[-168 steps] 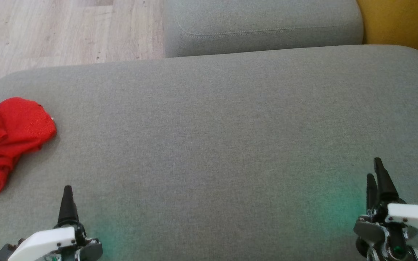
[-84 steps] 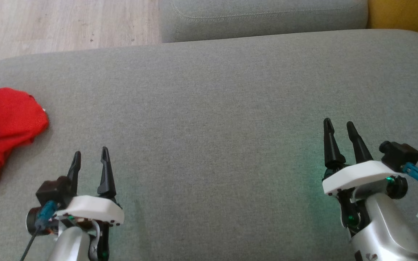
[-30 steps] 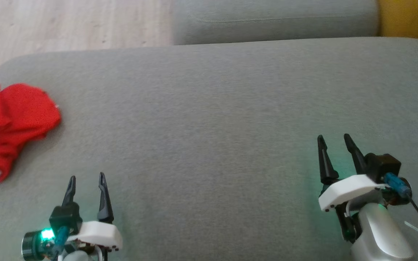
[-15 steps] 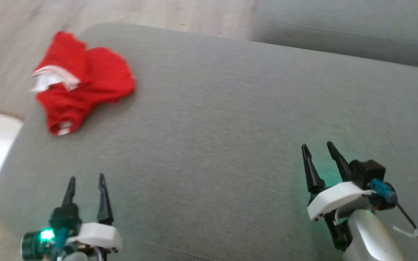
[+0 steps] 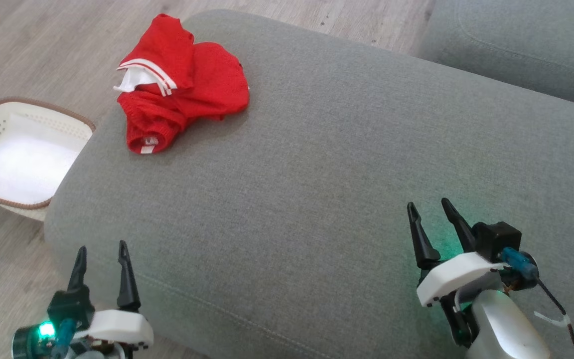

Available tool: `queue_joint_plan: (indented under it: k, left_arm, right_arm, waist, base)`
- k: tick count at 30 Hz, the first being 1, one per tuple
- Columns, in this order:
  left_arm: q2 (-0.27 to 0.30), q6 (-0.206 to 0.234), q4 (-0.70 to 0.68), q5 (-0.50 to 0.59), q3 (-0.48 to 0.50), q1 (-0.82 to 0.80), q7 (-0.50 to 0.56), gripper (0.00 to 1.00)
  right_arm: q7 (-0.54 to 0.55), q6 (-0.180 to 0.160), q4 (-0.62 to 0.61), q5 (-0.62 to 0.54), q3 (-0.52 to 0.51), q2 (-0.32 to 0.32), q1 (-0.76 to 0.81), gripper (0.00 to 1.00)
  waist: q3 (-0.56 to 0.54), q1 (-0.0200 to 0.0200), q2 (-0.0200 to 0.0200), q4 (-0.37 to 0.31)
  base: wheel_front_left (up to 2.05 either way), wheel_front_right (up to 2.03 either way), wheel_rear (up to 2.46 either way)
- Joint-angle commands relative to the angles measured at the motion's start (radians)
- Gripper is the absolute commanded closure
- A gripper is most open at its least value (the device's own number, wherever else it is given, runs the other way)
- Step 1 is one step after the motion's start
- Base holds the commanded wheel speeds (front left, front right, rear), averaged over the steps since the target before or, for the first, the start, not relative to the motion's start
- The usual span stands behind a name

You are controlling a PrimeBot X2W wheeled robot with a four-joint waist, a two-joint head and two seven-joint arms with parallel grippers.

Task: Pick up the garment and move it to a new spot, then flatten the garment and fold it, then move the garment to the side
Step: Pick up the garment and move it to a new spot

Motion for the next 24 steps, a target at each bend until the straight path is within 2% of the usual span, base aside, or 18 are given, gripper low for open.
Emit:
queue_joint_plan:
  k: [1,12,18,24]
  left_arm:
    - [0.018,0.003,-0.021,0.0,0.043,-0.026,-0.01,0.0]
    - [0.017,-0.002,-0.016,0.006,0.076,-0.07,-0.01,0.0]
    - [0.06,-0.02,0.001,0.016,0.091,-0.197,-0.01,0.0]
    - [0.131,-0.069,0.077,0.005,0.091,-0.371,-0.01,0.0]
  right_arm:
    - [-0.014,-0.001,-0.022,-0.002,0.02,0.001,-0.034,0.0]
    - [-0.014,-0.001,-0.02,-0.025,0.021,0.001,-0.05,0.0]
    - [-0.014,-0.001,-0.051,-0.064,0.034,-0.012,-0.089,0.0]
    - [-0.014,-0.001,-0.117,-0.077,0.073,-0.053,-0.135,0.0]
  waist:
    - [0.003,0.0,0.0,0.003]
    - [0.042,0.0,0.0,-0.002]
    - [0.131,0.0,0.0,-0.037]
    - [0.229,0.0,0.0,-0.08]
  base:
    - [0.0,0.0,0.0]
    - [0.0,0.0,0.0]
    - [0.0,0.0,0.0]
    - [0.0,0.0,0.0]
